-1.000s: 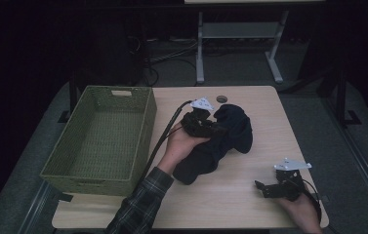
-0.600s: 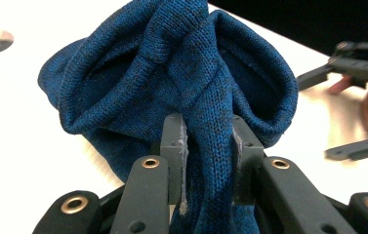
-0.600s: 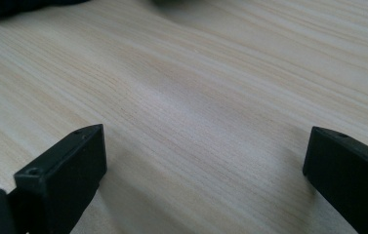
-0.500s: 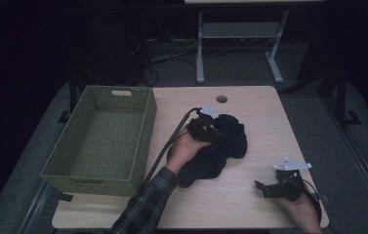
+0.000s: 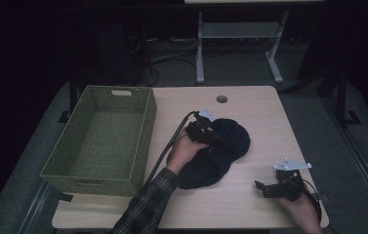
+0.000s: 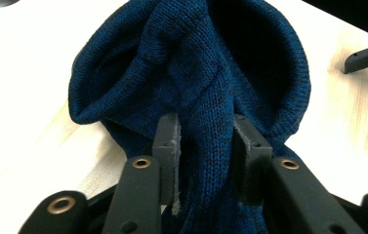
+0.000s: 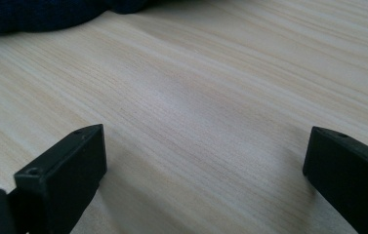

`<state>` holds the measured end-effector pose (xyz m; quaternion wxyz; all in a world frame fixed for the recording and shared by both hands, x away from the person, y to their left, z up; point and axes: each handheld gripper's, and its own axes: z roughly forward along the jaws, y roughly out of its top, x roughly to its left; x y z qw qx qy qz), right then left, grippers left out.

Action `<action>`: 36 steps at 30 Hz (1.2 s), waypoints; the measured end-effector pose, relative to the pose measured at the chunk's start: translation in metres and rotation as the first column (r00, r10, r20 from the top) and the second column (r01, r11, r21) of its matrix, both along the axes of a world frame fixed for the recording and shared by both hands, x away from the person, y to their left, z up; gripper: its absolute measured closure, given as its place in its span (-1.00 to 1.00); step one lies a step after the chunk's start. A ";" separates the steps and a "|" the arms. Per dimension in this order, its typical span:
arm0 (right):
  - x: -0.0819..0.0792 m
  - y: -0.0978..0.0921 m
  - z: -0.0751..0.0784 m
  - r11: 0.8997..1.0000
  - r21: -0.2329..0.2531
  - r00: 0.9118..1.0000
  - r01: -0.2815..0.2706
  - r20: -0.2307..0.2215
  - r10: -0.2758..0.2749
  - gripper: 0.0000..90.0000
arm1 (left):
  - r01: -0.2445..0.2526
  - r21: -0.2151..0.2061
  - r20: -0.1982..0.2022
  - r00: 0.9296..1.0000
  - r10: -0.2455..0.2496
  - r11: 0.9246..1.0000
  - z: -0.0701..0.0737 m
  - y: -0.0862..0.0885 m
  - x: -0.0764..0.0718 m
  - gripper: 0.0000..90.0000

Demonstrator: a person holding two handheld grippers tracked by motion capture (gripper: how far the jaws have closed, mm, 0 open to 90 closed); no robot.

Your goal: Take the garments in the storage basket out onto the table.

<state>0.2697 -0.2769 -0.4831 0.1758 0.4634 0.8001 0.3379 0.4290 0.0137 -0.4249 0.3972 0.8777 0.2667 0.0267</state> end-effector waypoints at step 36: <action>0.000 0.000 0.000 1.000 -0.003 1.000 0.000 0.001 0.000 -0.96 | -0.163 0.112 0.054 0.986 0.158 0.980 -0.010 0.064 -0.010 0.99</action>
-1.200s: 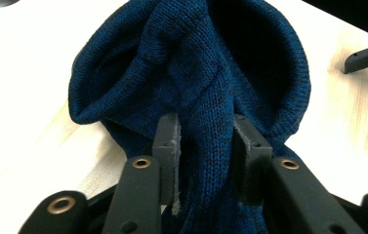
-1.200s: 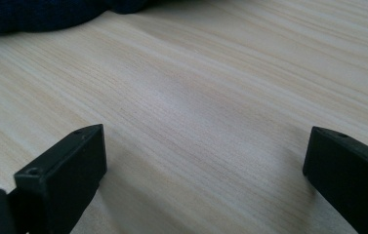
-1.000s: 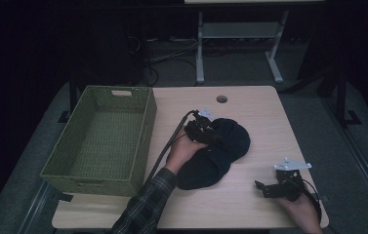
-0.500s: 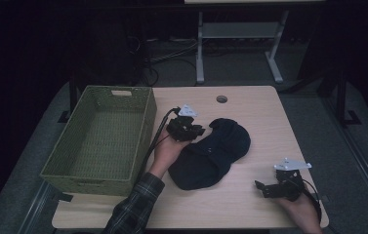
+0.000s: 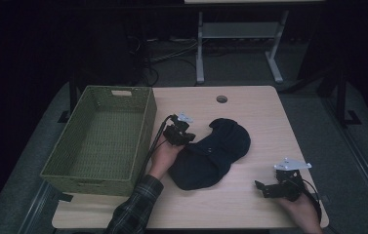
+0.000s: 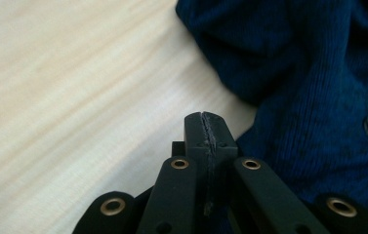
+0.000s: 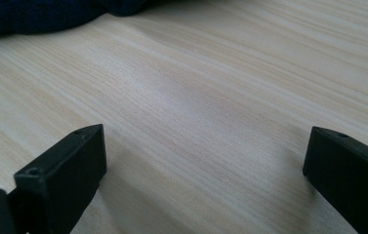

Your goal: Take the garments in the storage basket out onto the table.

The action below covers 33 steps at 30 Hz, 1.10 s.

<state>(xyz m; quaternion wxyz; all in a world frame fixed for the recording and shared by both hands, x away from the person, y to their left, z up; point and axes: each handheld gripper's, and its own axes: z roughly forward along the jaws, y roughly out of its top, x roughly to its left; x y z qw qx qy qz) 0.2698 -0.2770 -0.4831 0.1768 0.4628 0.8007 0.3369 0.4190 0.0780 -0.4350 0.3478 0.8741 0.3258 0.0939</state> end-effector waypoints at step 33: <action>0.000 0.000 0.000 1.000 -0.001 1.000 0.000 0.000 0.000 -0.96 | 0.217 -0.064 -0.096 0.970 -0.222 0.974 -0.016 0.013 -0.090 0.99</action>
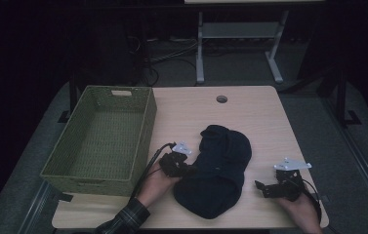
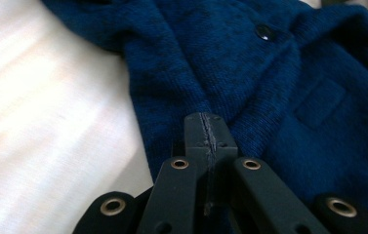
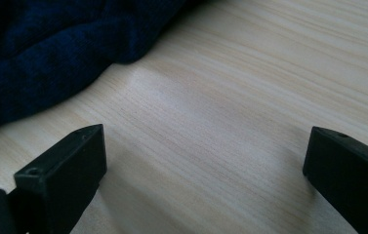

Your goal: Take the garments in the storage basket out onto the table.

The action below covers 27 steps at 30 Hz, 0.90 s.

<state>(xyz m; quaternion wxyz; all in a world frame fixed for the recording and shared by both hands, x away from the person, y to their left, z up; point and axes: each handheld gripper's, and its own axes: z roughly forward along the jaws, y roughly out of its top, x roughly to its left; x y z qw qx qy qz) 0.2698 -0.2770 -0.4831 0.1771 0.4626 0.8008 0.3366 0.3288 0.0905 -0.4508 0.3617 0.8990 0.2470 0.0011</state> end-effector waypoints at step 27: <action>0.042 0.004 0.046 0.996 0.085 0.999 0.014 0.039 -0.018 -0.39 | 0.029 0.021 0.011 1.000 -0.029 0.999 -0.010 0.000 -0.022 1.00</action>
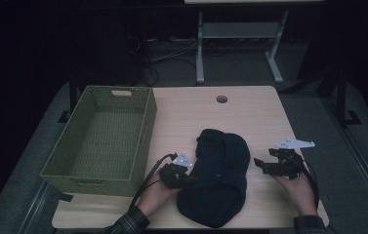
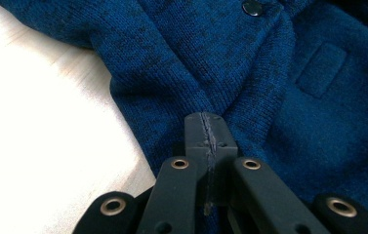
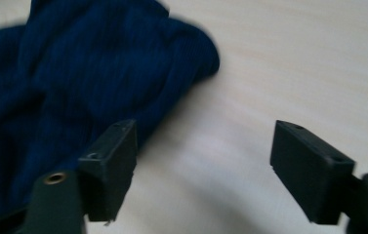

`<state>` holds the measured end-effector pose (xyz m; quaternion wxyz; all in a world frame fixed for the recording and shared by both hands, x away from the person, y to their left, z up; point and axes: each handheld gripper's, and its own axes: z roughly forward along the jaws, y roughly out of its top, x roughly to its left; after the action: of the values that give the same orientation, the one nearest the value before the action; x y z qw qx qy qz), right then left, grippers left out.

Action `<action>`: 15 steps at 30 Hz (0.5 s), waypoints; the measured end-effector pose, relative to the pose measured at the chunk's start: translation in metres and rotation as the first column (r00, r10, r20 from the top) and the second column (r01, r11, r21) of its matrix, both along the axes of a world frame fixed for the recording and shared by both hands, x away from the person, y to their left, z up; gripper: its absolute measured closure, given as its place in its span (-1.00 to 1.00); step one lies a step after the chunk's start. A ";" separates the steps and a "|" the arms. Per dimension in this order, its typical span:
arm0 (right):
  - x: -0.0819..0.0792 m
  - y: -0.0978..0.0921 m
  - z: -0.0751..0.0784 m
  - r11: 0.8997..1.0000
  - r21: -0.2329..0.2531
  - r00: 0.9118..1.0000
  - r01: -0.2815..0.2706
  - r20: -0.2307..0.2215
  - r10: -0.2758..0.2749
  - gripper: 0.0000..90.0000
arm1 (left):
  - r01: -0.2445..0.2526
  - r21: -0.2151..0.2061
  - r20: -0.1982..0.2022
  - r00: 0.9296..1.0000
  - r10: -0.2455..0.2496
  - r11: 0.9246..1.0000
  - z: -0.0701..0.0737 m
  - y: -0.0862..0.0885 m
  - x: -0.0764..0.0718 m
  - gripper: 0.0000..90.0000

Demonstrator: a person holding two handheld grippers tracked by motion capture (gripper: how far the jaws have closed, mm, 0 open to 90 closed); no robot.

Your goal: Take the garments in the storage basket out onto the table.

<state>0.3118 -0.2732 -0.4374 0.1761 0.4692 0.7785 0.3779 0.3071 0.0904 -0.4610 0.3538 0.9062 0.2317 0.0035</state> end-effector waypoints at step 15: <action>0.075 0.023 0.004 0.999 0.016 0.998 -0.049 -0.042 0.050 -0.01 | 0.000 -0.007 -0.006 1.000 0.000 1.000 -0.001 0.001 0.001 1.00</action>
<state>0.3871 -0.2499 -0.4331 0.1466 0.4589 0.7906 0.3779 0.3079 0.0915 -0.4616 0.3562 0.9050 0.2326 0.0001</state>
